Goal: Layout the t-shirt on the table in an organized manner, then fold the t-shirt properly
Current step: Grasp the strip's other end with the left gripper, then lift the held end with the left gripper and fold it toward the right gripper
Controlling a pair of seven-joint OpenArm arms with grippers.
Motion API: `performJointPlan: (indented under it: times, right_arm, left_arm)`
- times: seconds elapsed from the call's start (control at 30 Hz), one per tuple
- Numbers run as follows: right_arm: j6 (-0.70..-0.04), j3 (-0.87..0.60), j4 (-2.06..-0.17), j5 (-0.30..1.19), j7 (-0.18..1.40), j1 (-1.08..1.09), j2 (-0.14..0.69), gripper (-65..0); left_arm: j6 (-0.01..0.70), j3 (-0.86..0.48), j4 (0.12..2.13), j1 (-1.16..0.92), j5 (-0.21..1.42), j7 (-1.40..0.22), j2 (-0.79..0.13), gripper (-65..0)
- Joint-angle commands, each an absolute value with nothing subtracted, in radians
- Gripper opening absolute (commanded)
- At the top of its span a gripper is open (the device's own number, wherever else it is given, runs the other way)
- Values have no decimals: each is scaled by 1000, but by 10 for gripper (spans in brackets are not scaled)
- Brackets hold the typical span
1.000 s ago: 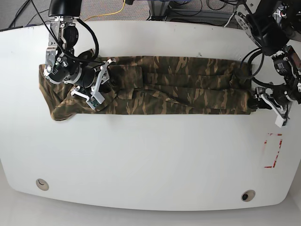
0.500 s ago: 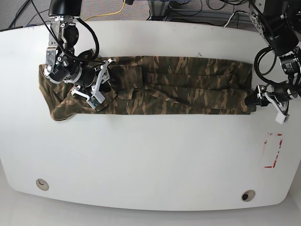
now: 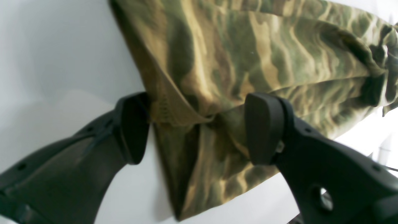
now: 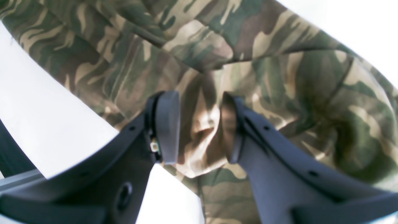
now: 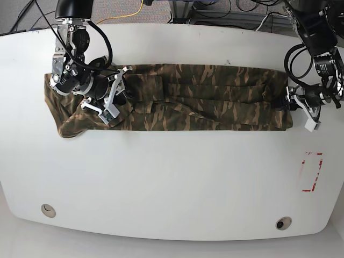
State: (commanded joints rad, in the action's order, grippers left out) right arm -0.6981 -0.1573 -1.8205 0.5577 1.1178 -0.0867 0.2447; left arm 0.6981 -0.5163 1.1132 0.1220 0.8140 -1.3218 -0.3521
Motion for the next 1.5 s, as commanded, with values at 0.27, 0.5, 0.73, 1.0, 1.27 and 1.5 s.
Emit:
performJointPlan:
  times: [0.27,0.5,0.73,1.0,1.27,1.5]
  right_arm:
    - [-698,-157,-1821,558,1118,-87,245,-428]
    - [-698,-157,-1821,558,1118,-87,245,-428]
    - [-698,-157,-1821,558,1118,-87,245,-428]
    - [-698,-157,-1821,558,1118,-87,245,-428]
    - [-698,-157,-1821,558,1118,-87,245,-428]
    - [-698,-157,-1821,558,1118,-87,245,-428]
  left_arm:
    - [698,-446,1115,113,816,-1322,-352,-232]
    - [698,-444,1115,119,812,-1319,-351,-517]
    - [698,-441,1167,116,811,-1271,-351,-586]
    - [698,-315,1452,93,811,-1270,-352,-587]
    - [698,-154,1682,71,811,-1271,-352,-587]
    - [698,7,1747,77,816,-1271,-331,-585]
